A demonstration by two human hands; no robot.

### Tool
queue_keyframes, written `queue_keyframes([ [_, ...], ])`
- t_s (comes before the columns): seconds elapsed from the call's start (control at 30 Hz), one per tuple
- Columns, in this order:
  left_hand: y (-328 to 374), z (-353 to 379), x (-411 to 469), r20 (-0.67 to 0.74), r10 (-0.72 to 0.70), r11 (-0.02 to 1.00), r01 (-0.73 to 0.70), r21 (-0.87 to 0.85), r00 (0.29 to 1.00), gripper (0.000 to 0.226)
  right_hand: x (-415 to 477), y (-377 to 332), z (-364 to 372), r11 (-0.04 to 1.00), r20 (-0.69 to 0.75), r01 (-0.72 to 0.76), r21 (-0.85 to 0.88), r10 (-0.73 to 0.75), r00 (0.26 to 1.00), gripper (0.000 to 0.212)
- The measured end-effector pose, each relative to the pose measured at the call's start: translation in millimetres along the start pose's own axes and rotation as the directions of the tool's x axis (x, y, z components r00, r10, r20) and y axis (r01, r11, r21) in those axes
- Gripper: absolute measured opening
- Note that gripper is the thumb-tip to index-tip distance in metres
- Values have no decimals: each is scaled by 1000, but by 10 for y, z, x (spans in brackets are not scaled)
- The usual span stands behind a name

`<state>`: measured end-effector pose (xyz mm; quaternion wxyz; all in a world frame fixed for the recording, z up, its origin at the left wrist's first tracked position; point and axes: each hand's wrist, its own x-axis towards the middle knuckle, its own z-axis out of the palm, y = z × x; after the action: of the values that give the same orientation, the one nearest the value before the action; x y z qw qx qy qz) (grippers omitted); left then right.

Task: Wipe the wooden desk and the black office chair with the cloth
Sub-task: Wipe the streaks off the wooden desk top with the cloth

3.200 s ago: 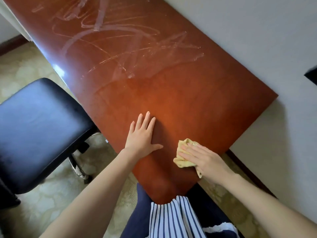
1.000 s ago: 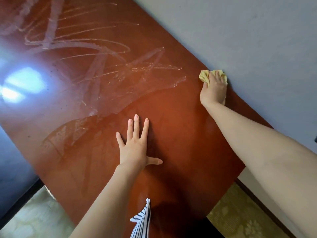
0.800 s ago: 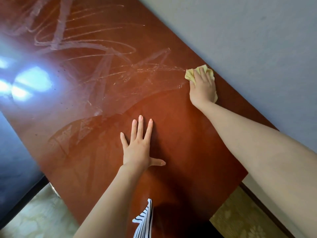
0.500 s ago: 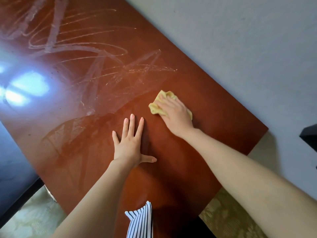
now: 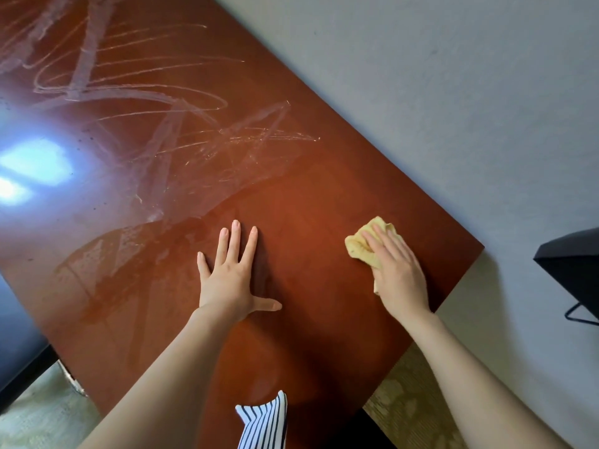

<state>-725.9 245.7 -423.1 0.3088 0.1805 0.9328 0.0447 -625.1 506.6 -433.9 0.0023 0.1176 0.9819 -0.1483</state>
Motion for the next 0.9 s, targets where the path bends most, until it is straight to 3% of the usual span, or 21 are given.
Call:
queue_keyframes([
  [0.17,20,-8,-9,3,-8,1000,8,17,1000,137,780,93,-27,985,-53,-174,15,175,983,51],
  [0.3,23,3,-8,7,-7,1000,7,20,1000,138,1536,13,-36,985,-87,-165,-40,161,983,45],
  [0.5,-3,14,16,20,-14,1000,14,-2,1000,141,2163,-552,148,960,-8,-259,-104,259,966,48],
  [0.67,-21,1,22,25,-17,1000,17,-12,1000,140,2007,-1088,339,995,101,-13,-100,23,995,51],
  [0.8,-26,-13,18,33,-11,1000,11,-4,999,140,1582,-1307,461,974,166,221,-44,-211,963,50],
  [0.9,-19,-25,18,33,-10,1000,9,7,999,138,1281,-1293,460,953,178,301,-18,-293,939,50],
])
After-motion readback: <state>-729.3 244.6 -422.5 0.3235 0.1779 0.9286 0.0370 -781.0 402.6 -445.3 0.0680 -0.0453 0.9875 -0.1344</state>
